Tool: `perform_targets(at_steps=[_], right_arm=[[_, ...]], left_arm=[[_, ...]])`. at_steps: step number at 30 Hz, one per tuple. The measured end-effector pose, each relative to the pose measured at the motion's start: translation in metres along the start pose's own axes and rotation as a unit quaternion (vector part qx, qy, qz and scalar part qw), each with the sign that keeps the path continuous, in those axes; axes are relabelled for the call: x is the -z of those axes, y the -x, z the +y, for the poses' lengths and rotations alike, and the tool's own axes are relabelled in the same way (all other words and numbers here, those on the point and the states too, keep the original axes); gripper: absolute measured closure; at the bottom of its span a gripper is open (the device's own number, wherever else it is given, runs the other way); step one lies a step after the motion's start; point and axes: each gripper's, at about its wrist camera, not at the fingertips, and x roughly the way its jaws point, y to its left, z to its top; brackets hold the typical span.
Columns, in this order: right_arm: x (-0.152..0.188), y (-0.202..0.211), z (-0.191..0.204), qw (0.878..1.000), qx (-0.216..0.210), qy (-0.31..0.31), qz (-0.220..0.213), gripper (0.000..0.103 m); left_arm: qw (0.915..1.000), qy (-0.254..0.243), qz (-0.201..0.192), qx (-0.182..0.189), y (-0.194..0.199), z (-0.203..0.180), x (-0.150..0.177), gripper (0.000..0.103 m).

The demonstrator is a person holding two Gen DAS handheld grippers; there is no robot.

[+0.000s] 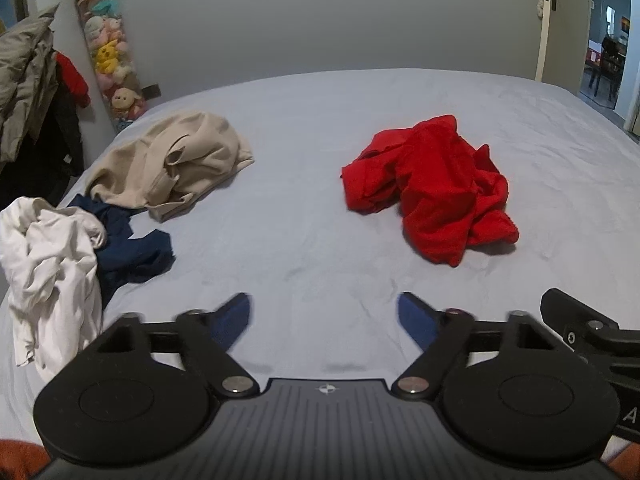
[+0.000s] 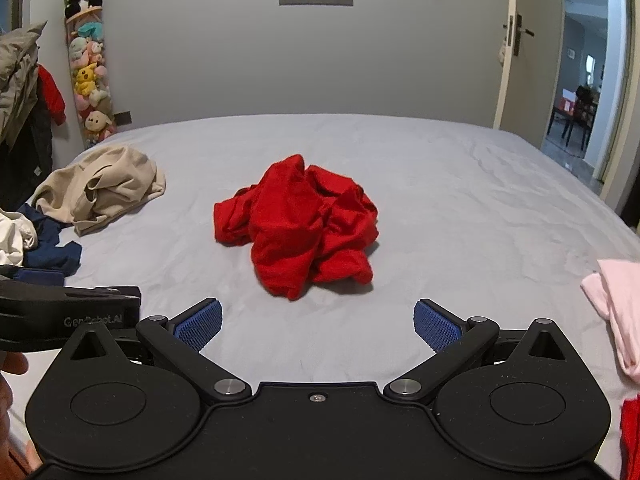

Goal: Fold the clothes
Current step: 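Reach both tools toward the crumpled red garment and close on it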

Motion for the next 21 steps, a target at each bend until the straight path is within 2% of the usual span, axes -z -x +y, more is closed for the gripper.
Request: perform_targets(at_steps=[6, 8, 12, 16, 21], right_arm=[[-0.018, -0.023, -0.018, 1.0, 0.0, 0.007, 0.001, 0.009], [-0.024, -0.035, -0.027, 1.0, -0.002, 0.004, 0.004, 0.017], [-0.034, -0.061, -0.041, 1.0, -0.013, -0.001, 0.017, 0.029], [-0.039, -0.092, -0.051, 0.999, -0.031, 0.009, 0.035, 0.048], [-0.034, -0.135, -0.061, 0.997, -0.044, 0.022, 0.055, 0.049]], left_arm=[[0.9995, -0.019, -0.014, 0.019, -0.015, -0.009, -0.015, 0.035], [0.9984, -0.04, -0.031, 0.027, -0.023, -0.015, -0.022, 0.035], [0.9978, -0.048, -0.024, 0.04, -0.039, -0.025, -0.037, 0.042], [0.9957, -0.063, -0.02, 0.065, -0.055, -0.04, -0.048, 0.045], [0.9922, -0.072, -0.022, 0.099, -0.08, -0.057, -0.055, 0.045]])
